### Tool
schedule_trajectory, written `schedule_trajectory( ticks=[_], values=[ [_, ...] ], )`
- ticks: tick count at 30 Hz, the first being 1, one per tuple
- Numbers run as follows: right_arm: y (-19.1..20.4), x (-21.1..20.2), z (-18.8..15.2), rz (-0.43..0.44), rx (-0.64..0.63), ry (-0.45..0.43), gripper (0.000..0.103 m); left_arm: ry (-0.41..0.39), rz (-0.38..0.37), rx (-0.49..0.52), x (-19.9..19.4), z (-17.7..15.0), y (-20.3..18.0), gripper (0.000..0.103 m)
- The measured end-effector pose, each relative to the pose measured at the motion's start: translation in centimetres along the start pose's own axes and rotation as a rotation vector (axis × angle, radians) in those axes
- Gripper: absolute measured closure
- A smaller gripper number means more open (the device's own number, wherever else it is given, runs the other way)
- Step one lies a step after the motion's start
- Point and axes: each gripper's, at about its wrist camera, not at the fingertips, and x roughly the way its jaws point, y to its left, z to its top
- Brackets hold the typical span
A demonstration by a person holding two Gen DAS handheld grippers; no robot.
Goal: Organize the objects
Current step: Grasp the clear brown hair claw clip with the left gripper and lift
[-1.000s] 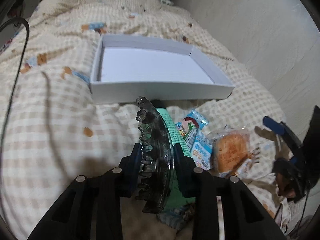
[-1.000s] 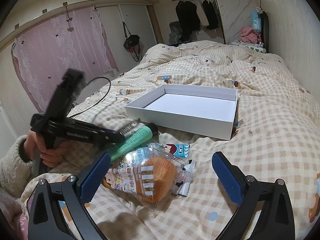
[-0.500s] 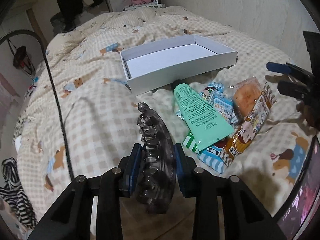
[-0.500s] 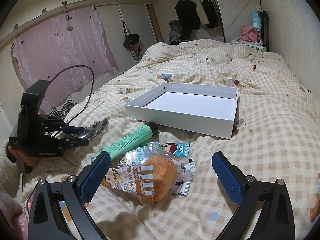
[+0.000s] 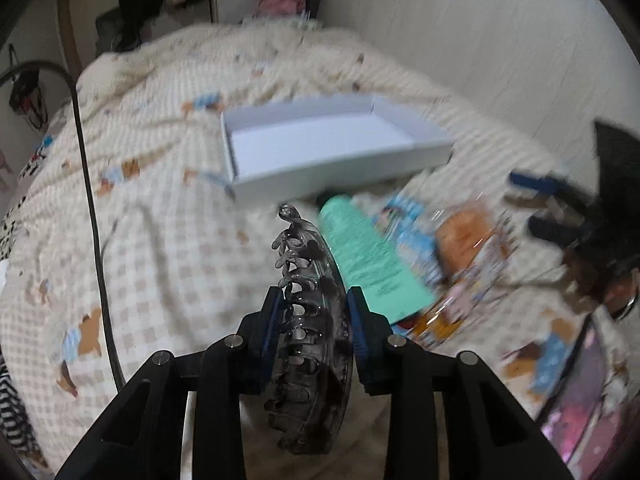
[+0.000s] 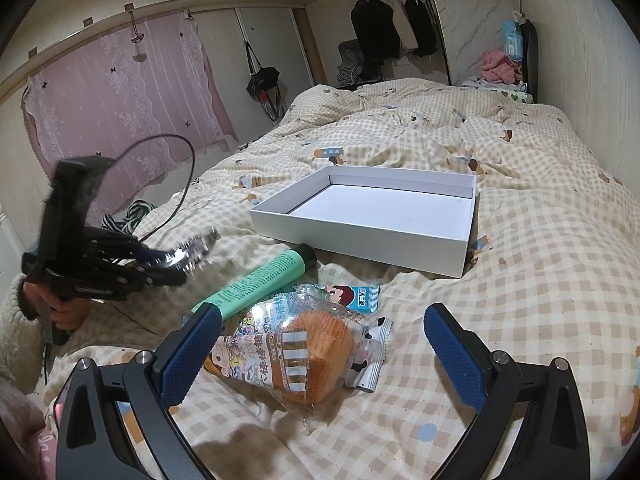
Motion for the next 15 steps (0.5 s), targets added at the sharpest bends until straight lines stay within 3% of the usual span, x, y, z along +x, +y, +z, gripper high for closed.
schedule_trajectory(
  ticks=[3,7,9,12,15],
  values=[
    [0.0,0.0,0.0,0.002,0.003,0.002,0.001,-0.149,-0.063,-0.005,-2.0,0.3,-1.2,0.068],
    [0.0,0.0,0.0,0.002,0.003,0.003,0.001,-0.26,-0.085,-0.042,-2.0,-0.5,-1.9,0.068],
    [-0.1,0.0,0.0,0.004,0.004,0.005,0.001,-0.249,-0.078,-0.083,-0.1,-1.4,-1.7,0.068],
    [-0.2,0.2,0.1,0.011,0.012,0.016,0.001,-0.151,-0.046,-0.105,2.3,-1.8,-1.2,0.068],
    [-0.2,0.1,0.0,0.007,0.011,0.019,0.001,-0.189,-0.076,-0.092,1.5,-1.8,-1.2,0.068]
  ],
)
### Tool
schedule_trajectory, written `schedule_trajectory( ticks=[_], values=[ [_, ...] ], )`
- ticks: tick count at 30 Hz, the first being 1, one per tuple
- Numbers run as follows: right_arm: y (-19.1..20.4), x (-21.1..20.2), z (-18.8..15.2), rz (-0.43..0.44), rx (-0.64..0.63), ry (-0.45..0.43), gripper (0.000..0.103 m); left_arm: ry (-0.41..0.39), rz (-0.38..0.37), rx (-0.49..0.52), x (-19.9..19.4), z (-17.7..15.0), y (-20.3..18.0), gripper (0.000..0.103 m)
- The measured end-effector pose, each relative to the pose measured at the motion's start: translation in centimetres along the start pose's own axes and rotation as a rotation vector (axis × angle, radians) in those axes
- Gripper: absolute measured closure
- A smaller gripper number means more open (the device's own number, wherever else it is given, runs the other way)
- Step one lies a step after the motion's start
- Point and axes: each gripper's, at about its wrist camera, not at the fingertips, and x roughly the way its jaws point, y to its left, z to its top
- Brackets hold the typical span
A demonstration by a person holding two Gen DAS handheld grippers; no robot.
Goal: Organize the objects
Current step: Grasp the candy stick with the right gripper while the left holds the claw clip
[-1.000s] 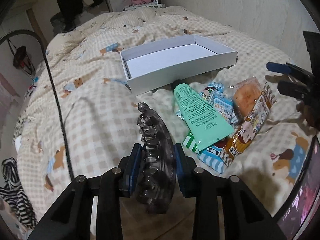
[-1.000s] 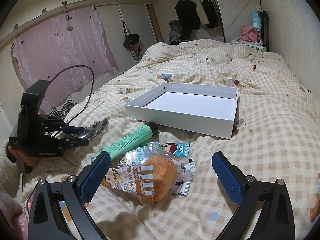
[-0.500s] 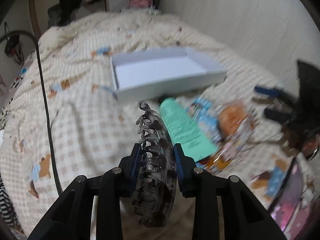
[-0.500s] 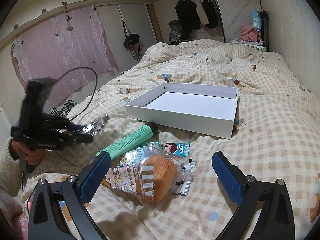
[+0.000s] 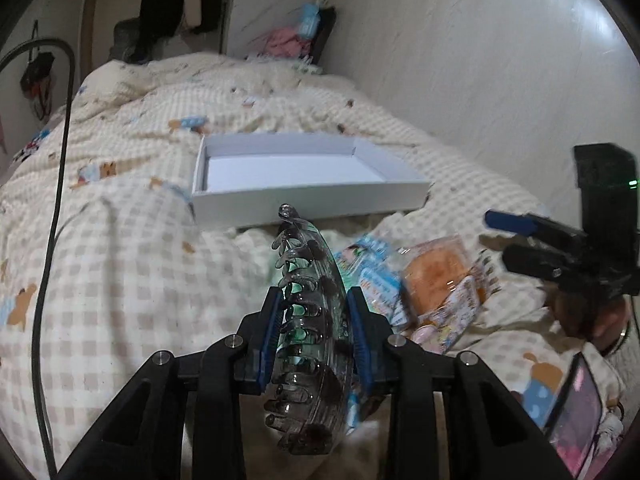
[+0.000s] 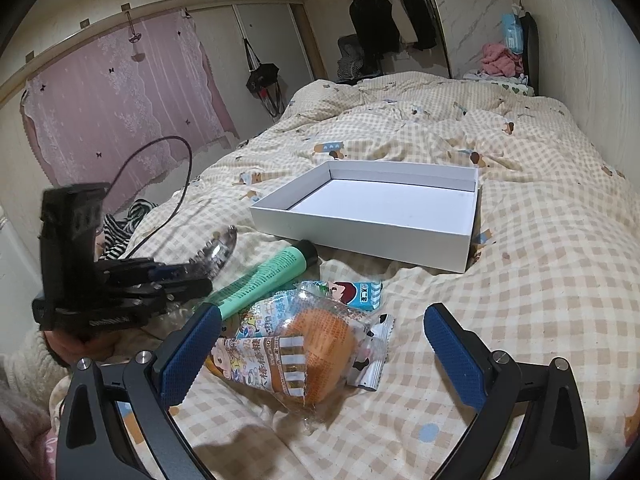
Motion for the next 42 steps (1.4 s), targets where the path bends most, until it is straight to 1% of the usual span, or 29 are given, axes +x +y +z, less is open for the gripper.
schedule_trajectory(
  ticks=[2,6,10,12,15,18,20,22,24,26,28,29,30,31,33,34,35,37,40,42],
  values=[
    [0.0,0.0,0.0,0.001,0.001,0.001,0.001,-0.017,-0.012,-0.008,-0.3,-0.1,0.1,0.068],
    [0.1,0.1,0.0,-0.006,0.002,0.018,0.001,-0.007,-0.024,-0.032,-0.1,-0.1,0.6,0.068],
    [-0.1,0.2,0.2,-0.003,0.015,0.035,0.001,-0.01,-0.022,-0.027,0.0,0.0,0.4,0.068],
    [-0.3,0.2,0.7,0.009,0.021,0.058,0.001,-0.008,-0.015,-0.023,0.0,-0.1,0.3,0.068],
    [0.0,-0.8,2.8,0.046,0.017,0.079,0.001,-0.007,-0.011,-0.026,0.0,-0.2,0.5,0.067],
    [1.1,-1.5,3.9,0.058,-0.025,0.113,0.001,-0.006,-0.002,-0.061,0.1,-0.3,1.2,0.067],
    [2.3,-1.6,3.8,0.073,-0.092,0.138,0.001,-0.014,-0.007,-0.078,0.0,-0.3,1.5,0.067],
    [3.0,-0.8,3.3,0.059,-0.145,0.184,0.001,-0.021,-0.014,-0.078,-0.1,-0.4,1.5,0.067],
    [3.2,0.3,2.5,0.059,-0.15,0.246,0.002,-0.02,-0.013,-0.075,-0.2,-0.5,1.5,0.067],
    [2.7,1.2,1.9,0.111,-0.105,0.3,0.012,-0.022,-0.013,-0.077,-0.2,-0.5,1.6,0.067],
    [1.8,2.3,1.6,0.13,-0.034,0.357,0.038,-0.025,-0.018,-0.08,-0.2,-0.5,1.6,0.067],
    [1.5,2.6,1.4,0.135,-0.007,0.375,0.046,-0.025,-0.021,-0.081,-0.2,-0.5,1.7,0.067],
    [1.1,3.0,1.2,0.155,0.008,0.383,0.062,-0.024,-0.02,-0.08,-0.2,-0.5,1.6,0.067],
    [1.0,3.1,1.2,0.157,0.009,0.386,0.075,-0.025,-0.02,-0.08,-0.2,-0.5,1.7,0.067],
    [0.8,3.2,1.1,0.148,0.013,0.385,0.088,-0.026,-0.018,-0.077,-0.3,-0.5,1.7,0.067],
    [0.5,2.8,1.3,0.173,0.035,0.366,0.093,-0.026,-0.019,-0.078,-0.3,-0.4,1.7,0.067],
    [0.3,2.3,1.6,0.192,0.056,0.344,0.097,-0.026,-0.019,-0.079,-0.3,-0.5,1.7,0.067],
    [-0.6,0.7,2.6,0.194,0.1,0.291,0.099,-0.027,-0.021,-0.083,-0.4,-0.5,1.7,0.067],
    [-3.1,-3.0,4.1,0.142,0.177,0.178,0.099,-0.028,-0.021,-0.083,-0.4,-0.4,1.7,0.067],
    [-5.2,-5.4,4.4,0.079,0.246,0.119,0.099,-0.027,-0.02,-0.083,-0.4,-0.5,1.7,0.067]
  ],
)
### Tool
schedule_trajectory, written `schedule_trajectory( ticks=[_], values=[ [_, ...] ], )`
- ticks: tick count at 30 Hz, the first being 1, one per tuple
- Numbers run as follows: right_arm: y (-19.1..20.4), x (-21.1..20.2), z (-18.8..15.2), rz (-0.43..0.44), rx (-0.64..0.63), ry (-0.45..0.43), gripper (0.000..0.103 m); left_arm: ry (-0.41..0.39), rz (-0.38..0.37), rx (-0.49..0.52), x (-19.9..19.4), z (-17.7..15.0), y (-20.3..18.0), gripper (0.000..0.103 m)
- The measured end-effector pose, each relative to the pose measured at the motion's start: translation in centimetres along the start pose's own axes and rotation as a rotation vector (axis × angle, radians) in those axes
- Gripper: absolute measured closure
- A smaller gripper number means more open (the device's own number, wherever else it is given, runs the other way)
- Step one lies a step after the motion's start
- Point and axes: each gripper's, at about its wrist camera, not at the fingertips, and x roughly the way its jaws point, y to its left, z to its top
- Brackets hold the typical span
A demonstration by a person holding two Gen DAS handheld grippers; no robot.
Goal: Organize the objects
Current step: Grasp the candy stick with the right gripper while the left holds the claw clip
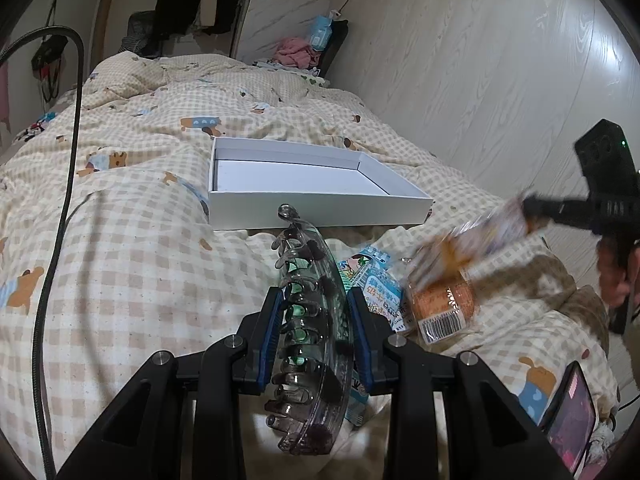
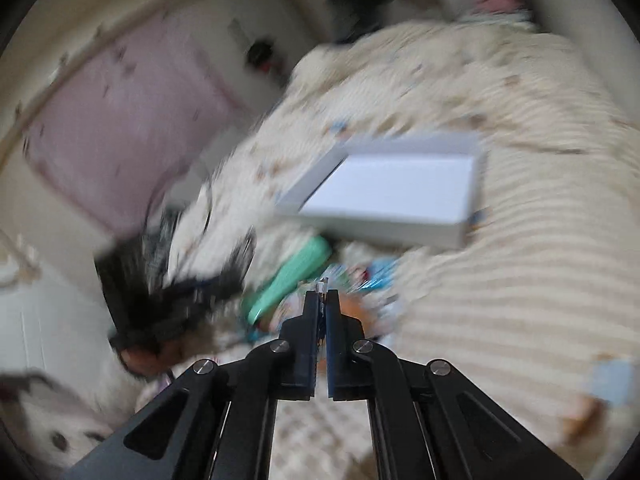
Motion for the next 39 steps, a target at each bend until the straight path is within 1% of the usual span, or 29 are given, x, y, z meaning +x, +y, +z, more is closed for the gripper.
schedule_trajectory(
  ticks=[1,3,4,6,8,9,10,11,12,13,15,16,18,19,20,21,24,25,26,27,28,29,31,33,34,36,39],
  values=[
    [-0.9,-1.6,-0.1,-0.052,0.024,-0.037,0.099,0.001,-0.001,0.0,0.0,0.0,0.0,0.067],
    [-2.4,-3.8,-1.2,-0.123,0.078,-0.062,0.099,0.003,-0.005,0.002,0.0,0.0,-0.1,0.067],
    [-2.8,-4.3,-1.6,-0.145,0.101,-0.048,0.099,0.003,-0.008,0.004,0.0,0.0,-0.1,0.067],
    [-3.4,-4.2,-3.2,-0.204,0.123,0.039,0.099,0.005,-0.011,0.007,-0.1,0.0,-0.2,0.067],
    [-3.0,-3.9,-4.6,-0.252,0.087,0.11,0.097,0.01,-0.01,0.008,0.1,0.0,-0.3,0.067],
    [-2.7,-3.9,-4.7,-0.283,0.048,0.123,0.089,0.014,-0.011,0.008,0.1,0.0,-0.3,0.067],
    [-2.1,-4.0,-4.6,-0.341,-0.023,0.116,0.07,0.017,-0.01,0.008,0.2,0.0,-0.3,0.067],
    [-1.3,-4.3,-4.3,-0.386,-0.092,0.085,0.057,0.018,-0.008,0.009,0.2,0.1,-0.3,0.067],
    [-0.8,-4.4,-4.0,-0.414,-0.142,0.055,0.032,0.017,-0.008,0.009,0.2,0.0,-0.3,0.067],
    [0.0,-4.3,-3.5,-0.425,-0.201,0.022,0.029,0.017,-0.008,0.008,0.3,0.1,-0.3,0.067],
    [1.0,-3.4,-2.5,-0.408,-0.27,0.021,0.029,0.019,-0.007,0.008,0.3,0.1,-0.3,0.067],
    [1.6,-2.2,-1.9,-0.406,-0.309,0.045,0.029,0.02,-0.006,0.008,0.3,0.1,-0.3,0.067],
    [2.7,0.7,-1.2,-0.442,-0.43,0.138,0.029,0.019,-0.006,0.007,0.2,0.0,-0.3,0.067],
    [3.3,2.1,-1.6,-0.451,-0.5,0.177,0.029,0.019,-0.006,0.007,0.2,0.0,-0.3,0.067],
    [3.8,3.2,-1.8,-0.442,-0.573,0.217,0.029,0.021,-0.005,0.007,0.2,0.1,-0.3,0.067],
    [4.7,4.9,-1.8,-0.413,-0.666,0.267,0.029,0.023,-0.004,0.006,0.3,0.1,-0.3,0.067],
    [5.3,8.0,-2.7,-0.379,-0.816,0.378,0.029,0.029,-0.001,0.005,0.4,0.1,-0.2,0.067],
    [5.3,9.2,-3.1,-0.386,-0.853,0.428,0.033,0.03,0.001,0.004,0.4,0.1,-0.2,0.067],
    [5.2,10.3,-3.4,-0.401,-0.87,0.472,0.039,0.031,0.001,0.004,0.4,0.1,-0.2,0.067],
    [4.7,11.8,-3.6,-0.445,-0.865,0.542,0.06,0.032,0.002,0.004,0.4,0.0,-0.2,0.067],
    [4.2,12.4,-3.6,-0.477,-0.838,0.576,0.071,0.033,0.002,0.004,0.5,0.1,-0.1,0.067],
    [3.9,12.5,-3.4,-0.471,-0.805,0.589,0.072,0.034,0.001,0.004,0.5,0.0,-0.1,0.067],
    [3.7,11.7,-2.6,-0.43,-0.758,0.563,0.072,0.034,0.0,0.002,0.5,0.0,-0.1,0.067],
    [3.6,9.9,-1.2,-0.408,-0.661,0.483,0.072,0.034,-0.002,0.004,0.5,0.0,-0.1,0.067],
    [3.4,8.8,-0.6,-0.374,-0.59,0.433,0.072,0.035,-0.002,0.005,0.6,0.0,-0.1,0.067],
    [3.0,6.8,0.1,-0.28,-0.455,0.34,0.072,0.039,0.002,0.011,0.7,0.0,-0.2,0.067],
    [2.2,4.5,0.0,-0.11,-0.248,0.219,0.072,0.041,0.004,0.018,0.8,0.0,-0.3,0.067]
  ],
)
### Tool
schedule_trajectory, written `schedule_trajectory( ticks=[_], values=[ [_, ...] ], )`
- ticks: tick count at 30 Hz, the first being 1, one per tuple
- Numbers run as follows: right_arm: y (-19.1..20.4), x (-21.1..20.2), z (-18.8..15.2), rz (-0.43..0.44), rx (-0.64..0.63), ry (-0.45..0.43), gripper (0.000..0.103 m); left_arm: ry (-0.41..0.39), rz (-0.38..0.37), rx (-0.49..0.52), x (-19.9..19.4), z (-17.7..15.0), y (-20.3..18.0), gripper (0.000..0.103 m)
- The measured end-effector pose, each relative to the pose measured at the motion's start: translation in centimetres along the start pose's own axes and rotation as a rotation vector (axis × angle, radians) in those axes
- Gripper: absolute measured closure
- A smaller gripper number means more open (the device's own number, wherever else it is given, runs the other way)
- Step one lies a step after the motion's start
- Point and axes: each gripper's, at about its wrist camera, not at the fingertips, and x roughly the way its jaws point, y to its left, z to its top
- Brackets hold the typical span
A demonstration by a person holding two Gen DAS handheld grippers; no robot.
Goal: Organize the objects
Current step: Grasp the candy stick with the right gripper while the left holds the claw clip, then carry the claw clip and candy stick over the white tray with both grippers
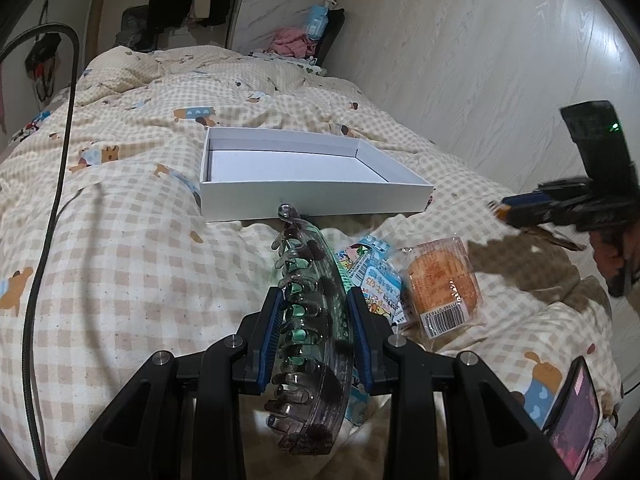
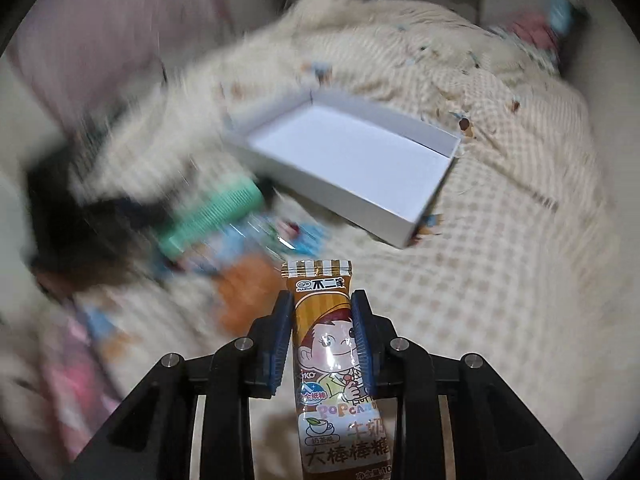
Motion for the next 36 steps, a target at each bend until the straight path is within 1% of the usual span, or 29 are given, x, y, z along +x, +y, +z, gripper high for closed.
schedule_trajectory(
  ticks=[3,4,7,8,12,14,15,16,18,20,21,25,27,29,31,33,36],
  values=[
    [-0.4,0.2,-0.7,0.142,0.151,-0.065,0.072,-0.003,-0.003,-0.003,0.0,0.0,0.1,0.067],
    [-0.7,0.3,-0.9,0.189,0.197,-0.105,0.072,-0.002,-0.002,-0.002,0.0,0.0,0.0,0.067],
    [-0.5,0.7,-1.9,0.245,0.236,-0.174,0.072,-0.004,-0.006,-0.003,0.0,0.1,0.1,0.067],
    [-0.5,1.0,-2.2,0.269,0.24,-0.185,0.072,-0.011,-0.018,-0.004,-0.2,0.0,0.1,0.067],
    [-1.0,1.9,-3.1,0.3,0.288,-0.224,0.072,-0.015,-0.029,-0.018,-0.3,0.1,0.4,0.068],
    [-1.2,2.2,-3.5,0.294,0.303,-0.234,0.072,-0.008,-0.024,-0.02,-0.1,0.1,0.3,0.067],
    [-1.1,2.3,-3.9,0.273,0.289,-0.246,0.072,-0.006,-0.022,-0.019,-0.1,0.2,0.3,0.067],
    [-0.7,2.5,-4.2,0.224,0.26,-0.262,0.072,-0.005,-0.022,-0.019,-0.1,0.2,0.2,0.067],
    [0.1,3.2,-4.7,0.136,0.224,-0.262,0.072,-0.001,-0.024,-0.021,0.0,0.2,0.3,0.068],
    [0.8,3.8,-5.0,0.084,0.205,-0.258,0.072,0.002,-0.022,-0.025,0.0,0.2,0.4,0.068],
    [0.8,3.8,-5.1,0.073,0.202,-0.263,0.072,0.004,-0.021,-0.025,0.1,0.2,0.4,0.068],
    [0.0,3.3,-5.3,0.076,0.225,-0.293,0.072,0.005,-0.021,-0.026,0.1,0.2,0.4,0.068],
    [-0.2,3.2,-5.3,0.083,0.232,-0.293,0.072,0.006,-0.02,-0.029,0.1,0.2,0.4,0.067],
    [-0.2,3.4,-5.1,0.074,0.24,-0.263,0.072,-0.009,-0.017,-0.068,-0.5,0.3,0.7,0.068],
    [0.0,3.8,-4.8,0.047,0.24,-0.227,0.072,-0.037,-0.012,-0.097,-1.4,0.4,1.1,0.068],
    [0.0,3.6,-4.4,0.078,0.221,-0.218,0.072,-0.059,0.011,-0.118,-2.2,1.1,1.4,0.068],
    [-0.4,2.4,-2.8,0.14,0.208,-0.22,0.072,-0.078,0.015,-0.119,-3.0,3.1,1.7,0.068]
  ],
)
